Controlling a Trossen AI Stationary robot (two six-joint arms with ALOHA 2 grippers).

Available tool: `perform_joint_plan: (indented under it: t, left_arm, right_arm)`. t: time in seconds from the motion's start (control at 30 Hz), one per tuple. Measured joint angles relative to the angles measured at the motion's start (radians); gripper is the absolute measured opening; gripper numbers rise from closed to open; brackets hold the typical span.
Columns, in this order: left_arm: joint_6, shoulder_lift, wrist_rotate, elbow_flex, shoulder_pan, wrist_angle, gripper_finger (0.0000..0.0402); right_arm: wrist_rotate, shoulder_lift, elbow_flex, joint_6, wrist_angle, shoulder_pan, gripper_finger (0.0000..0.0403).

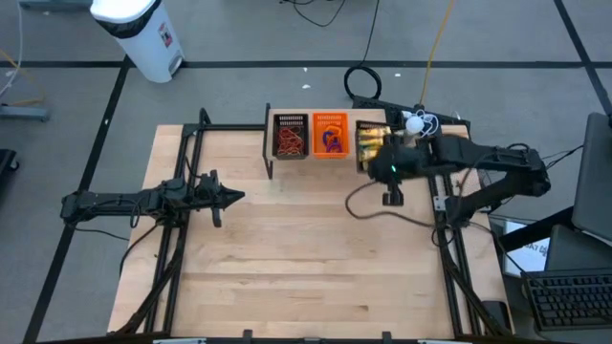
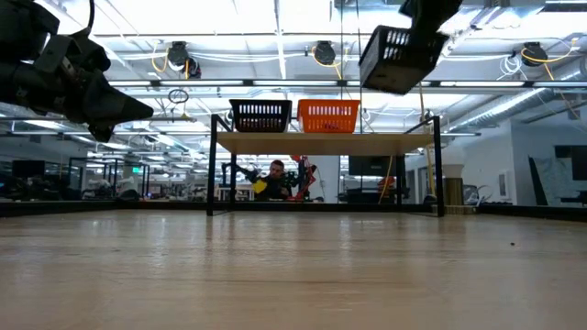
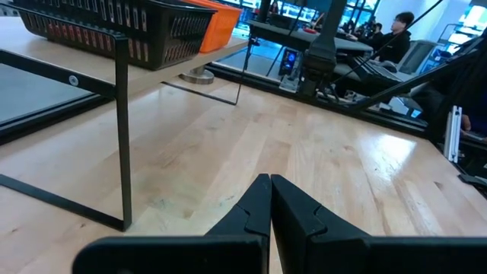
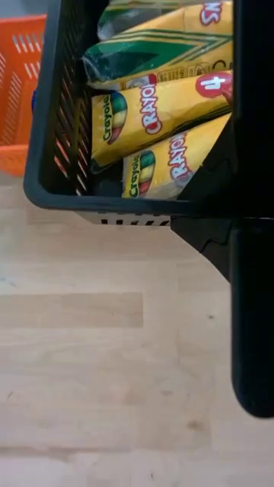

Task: Pick & Place Office Desk Supplies
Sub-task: Put the black bin on the shelf

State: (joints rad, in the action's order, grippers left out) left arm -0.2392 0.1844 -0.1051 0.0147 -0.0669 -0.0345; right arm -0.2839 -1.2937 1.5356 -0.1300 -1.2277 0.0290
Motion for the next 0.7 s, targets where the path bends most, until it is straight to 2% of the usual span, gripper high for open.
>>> perform_joint_plan:
  t: [0.13, 0.3, 0.53, 0.7]
  left_arm:
    - [-0.002, 0.0, 0.0, 0.0, 0.0, -0.005, 0.0005]
    - [-0.009, 0.0, 0.0, -0.001, 0.0, -0.011, 0.0005]
    - [-0.01, 0.0, 0.0, -0.001, 0.0, -0.013, 0.0005]
    - [-0.013, 0.0, 0.0, -0.001, 0.0, -0.02, 0.0005]
  right_arm:
    - [0.091, -0.024, 0.0, -0.115, 0.047, 0.133, 0.0]
    - [0.131, -0.044, 0.0, -0.191, 0.069, 0.259, 0.0]
    - [0.209, -0.07, -0.005, -0.262, 0.094, 0.376, 0.0]
    - [0.209, -0.126, -0.009, -0.302, 0.097, 0.422, 0.0]
